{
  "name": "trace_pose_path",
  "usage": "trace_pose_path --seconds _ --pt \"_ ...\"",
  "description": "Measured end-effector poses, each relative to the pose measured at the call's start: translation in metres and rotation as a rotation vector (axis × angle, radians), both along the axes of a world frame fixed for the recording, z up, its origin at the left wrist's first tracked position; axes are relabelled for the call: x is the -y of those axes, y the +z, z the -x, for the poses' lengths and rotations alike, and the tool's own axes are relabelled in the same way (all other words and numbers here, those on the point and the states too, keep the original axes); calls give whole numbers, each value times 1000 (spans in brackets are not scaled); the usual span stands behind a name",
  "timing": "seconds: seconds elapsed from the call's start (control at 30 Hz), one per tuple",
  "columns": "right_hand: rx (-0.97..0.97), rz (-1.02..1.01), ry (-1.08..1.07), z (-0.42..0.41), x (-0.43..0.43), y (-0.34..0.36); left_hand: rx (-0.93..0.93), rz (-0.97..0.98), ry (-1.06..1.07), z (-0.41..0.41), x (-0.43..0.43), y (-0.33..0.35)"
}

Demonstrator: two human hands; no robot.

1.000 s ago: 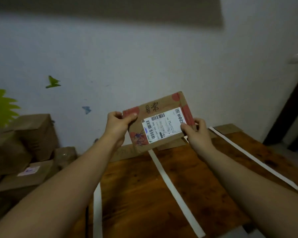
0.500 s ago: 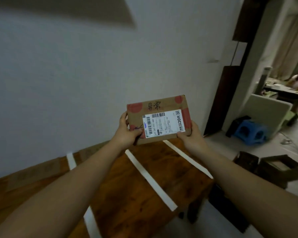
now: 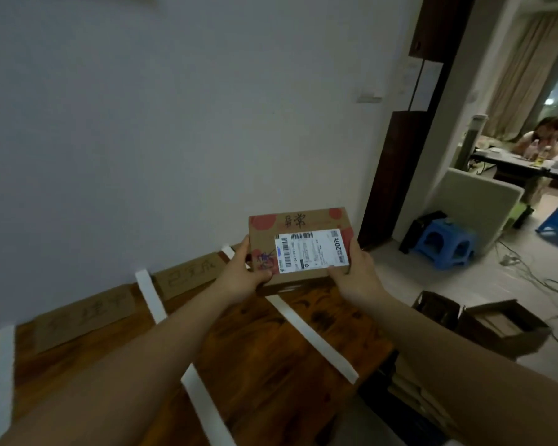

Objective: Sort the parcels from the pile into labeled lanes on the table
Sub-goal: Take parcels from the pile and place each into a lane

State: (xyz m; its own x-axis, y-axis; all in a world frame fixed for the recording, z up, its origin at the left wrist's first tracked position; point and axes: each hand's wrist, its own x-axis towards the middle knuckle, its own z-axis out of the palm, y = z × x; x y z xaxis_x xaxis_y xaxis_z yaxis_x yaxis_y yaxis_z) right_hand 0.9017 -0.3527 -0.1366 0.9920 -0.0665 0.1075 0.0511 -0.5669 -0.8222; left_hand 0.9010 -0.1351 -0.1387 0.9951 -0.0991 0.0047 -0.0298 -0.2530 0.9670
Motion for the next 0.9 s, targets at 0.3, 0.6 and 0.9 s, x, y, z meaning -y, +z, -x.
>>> trace_pose_path --seconds 0.3,0.6,0.9 --pt "-285 181 76 -140 41 -51 -135 -71 80 -111 46 -56" --pt "-481 403 338 -247 67 -115 -268 -132 262 -163 95 -121" --pt "-414 322 553 -330 94 -156 -373 -196 437 -217 138 -146"
